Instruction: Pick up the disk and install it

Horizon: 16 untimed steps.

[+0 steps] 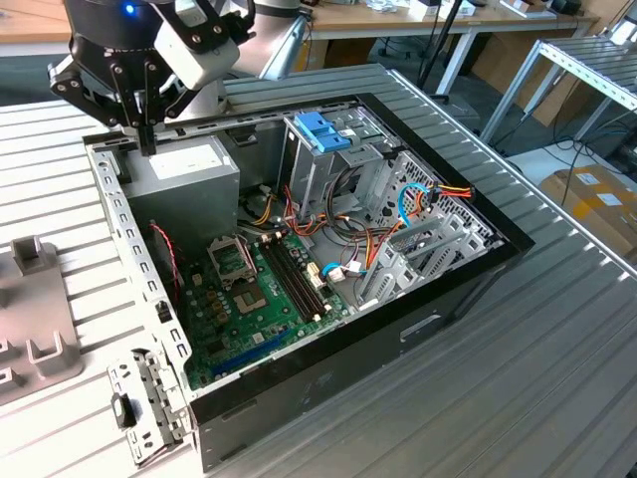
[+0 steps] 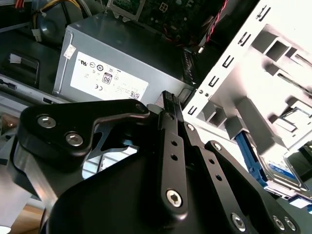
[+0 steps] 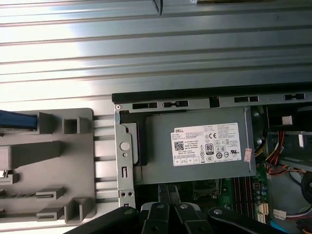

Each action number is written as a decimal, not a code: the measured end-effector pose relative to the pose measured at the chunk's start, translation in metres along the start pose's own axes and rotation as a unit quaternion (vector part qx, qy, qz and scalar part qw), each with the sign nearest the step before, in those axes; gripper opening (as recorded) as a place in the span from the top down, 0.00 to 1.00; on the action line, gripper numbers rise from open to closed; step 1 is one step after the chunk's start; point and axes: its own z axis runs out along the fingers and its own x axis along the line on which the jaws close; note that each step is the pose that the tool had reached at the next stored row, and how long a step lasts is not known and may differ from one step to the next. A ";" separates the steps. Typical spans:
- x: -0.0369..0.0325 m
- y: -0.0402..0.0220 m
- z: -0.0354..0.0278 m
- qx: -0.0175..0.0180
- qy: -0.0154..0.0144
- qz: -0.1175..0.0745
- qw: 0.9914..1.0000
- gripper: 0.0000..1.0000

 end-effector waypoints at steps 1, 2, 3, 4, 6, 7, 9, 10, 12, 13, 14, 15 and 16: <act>0.0006 -0.0001 0.0000 0.000 0.000 0.000 1.000 0.89; 0.0015 -0.0001 0.0000 0.000 0.000 0.000 1.000 0.89; 0.0026 -0.0002 -0.0001 0.000 0.000 0.000 1.000 0.89; 0.0036 -0.0003 -0.0001 0.000 0.000 0.000 1.000 0.89; 0.0048 -0.0004 -0.0001 0.000 0.000 0.000 1.000 0.89; 0.0059 -0.0005 -0.0002 0.000 0.000 0.000 1.000 0.89; 0.0072 -0.0005 -0.0002 0.000 0.000 0.000 1.000 0.89; 0.0077 -0.0006 -0.0002 0.000 0.000 0.000 1.000 0.89; 0.0098 -0.0007 -0.0002 0.000 0.000 0.000 1.000 0.89; 0.0108 -0.0008 -0.0003 0.000 0.000 0.000 1.000 0.89; 0.0113 -0.0009 -0.0003 0.000 0.000 0.000 1.000 0.89; 0.0119 -0.0009 -0.0003 0.000 0.000 0.000 1.000 0.89; 0.0127 -0.0010 -0.0004 0.000 0.000 0.000 1.000 0.89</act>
